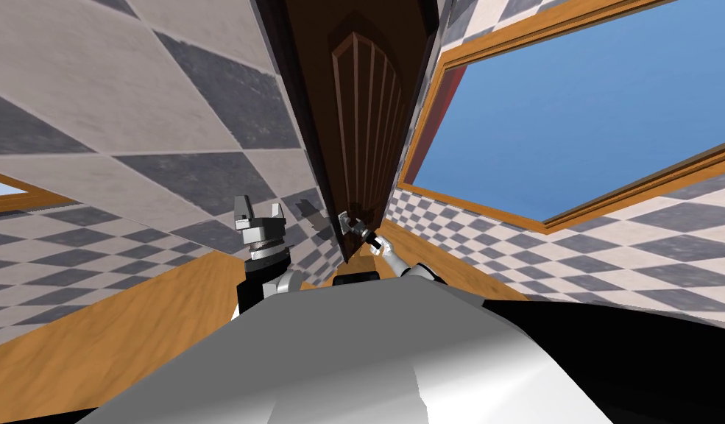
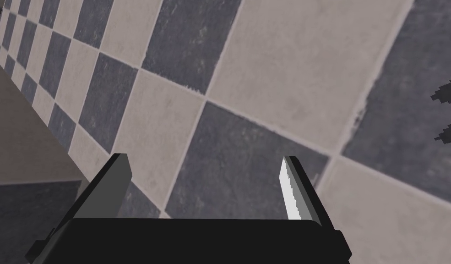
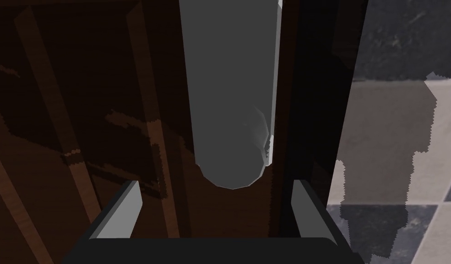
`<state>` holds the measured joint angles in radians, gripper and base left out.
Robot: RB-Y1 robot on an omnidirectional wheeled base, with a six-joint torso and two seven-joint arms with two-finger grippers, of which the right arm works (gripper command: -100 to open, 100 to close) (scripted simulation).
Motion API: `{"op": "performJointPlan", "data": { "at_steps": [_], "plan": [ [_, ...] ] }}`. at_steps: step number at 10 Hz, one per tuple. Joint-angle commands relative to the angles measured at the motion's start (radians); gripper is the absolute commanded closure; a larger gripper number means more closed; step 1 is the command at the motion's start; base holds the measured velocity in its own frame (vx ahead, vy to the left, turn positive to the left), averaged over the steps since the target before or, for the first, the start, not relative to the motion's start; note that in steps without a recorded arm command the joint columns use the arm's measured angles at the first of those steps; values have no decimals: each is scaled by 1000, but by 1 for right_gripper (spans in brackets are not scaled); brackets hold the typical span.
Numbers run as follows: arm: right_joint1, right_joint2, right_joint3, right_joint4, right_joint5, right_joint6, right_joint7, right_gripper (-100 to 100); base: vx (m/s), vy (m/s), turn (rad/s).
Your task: Pull the door open
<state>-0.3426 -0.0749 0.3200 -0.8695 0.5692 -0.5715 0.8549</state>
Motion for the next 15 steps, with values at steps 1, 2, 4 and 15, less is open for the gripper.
{"op": "performJointPlan", "data": {
  "at_steps": [1,2,4,15],
  "plan": [
    [-29,20,-2,45,-6,-7,16,-100,27,6,-42],
    [-53,38,-3,80,-10,-13,28,-100,42,14,-69],
    [-96,70,-6,142,-19,-23,51,-100,54,15,-52],
    [-147,110,-9,216,-29,-34,77,100,18,7,-11]
  ]
}}
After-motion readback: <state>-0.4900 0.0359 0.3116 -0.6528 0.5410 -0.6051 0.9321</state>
